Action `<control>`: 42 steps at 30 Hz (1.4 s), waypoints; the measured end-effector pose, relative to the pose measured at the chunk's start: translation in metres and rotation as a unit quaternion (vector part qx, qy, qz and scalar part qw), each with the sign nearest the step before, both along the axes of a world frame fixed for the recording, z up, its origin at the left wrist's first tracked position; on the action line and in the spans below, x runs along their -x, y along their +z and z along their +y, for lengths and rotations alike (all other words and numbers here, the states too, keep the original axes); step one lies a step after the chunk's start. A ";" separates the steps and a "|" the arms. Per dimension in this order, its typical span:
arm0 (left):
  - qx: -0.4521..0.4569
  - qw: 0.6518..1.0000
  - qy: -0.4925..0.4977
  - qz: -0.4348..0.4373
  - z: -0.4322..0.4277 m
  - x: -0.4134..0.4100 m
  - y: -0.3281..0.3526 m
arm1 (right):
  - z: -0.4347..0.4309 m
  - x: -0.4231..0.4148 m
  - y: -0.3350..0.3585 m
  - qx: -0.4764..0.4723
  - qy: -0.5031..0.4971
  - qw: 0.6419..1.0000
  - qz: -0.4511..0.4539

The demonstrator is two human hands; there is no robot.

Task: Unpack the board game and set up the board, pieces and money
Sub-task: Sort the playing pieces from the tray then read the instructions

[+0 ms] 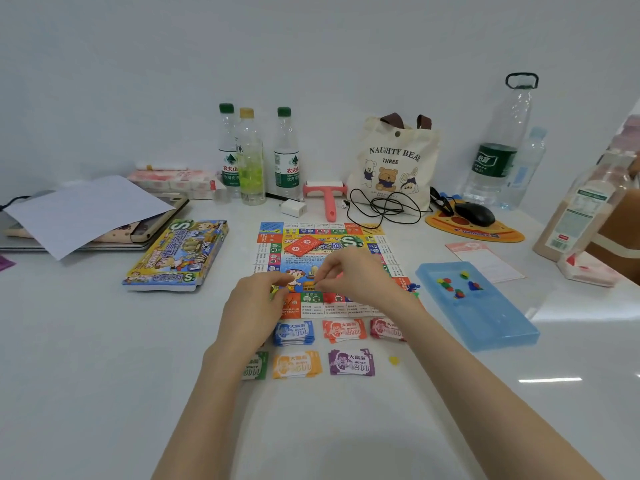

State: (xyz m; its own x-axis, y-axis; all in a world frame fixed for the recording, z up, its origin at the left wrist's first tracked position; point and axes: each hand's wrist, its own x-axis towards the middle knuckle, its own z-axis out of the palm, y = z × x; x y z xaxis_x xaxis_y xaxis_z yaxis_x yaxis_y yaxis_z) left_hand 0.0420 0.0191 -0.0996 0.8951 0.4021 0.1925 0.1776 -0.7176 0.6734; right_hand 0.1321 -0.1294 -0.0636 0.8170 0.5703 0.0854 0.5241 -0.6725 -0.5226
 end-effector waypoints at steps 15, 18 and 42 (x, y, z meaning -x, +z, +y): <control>0.031 0.985 -0.129 -0.110 -0.065 0.004 0.009 | -0.121 0.036 0.006 0.008 -0.020 0.996 0.089; 0.020 0.983 -0.147 -0.112 -0.075 0.005 0.007 | -0.133 0.038 0.001 0.054 -0.041 0.992 0.109; -0.028 0.996 -0.010 -0.079 -0.030 0.008 0.005 | -0.044 0.012 0.006 0.100 -0.032 0.990 -0.097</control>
State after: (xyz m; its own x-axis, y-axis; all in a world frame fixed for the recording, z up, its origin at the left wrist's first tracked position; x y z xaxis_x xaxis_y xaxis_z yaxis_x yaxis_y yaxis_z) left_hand 0.0341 -0.0107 -0.0949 0.8597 0.3682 0.3541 0.0568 -0.7578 0.6500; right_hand 0.1204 -0.1735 -0.0580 0.8314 0.5393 0.1341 0.5542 -0.7874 -0.2700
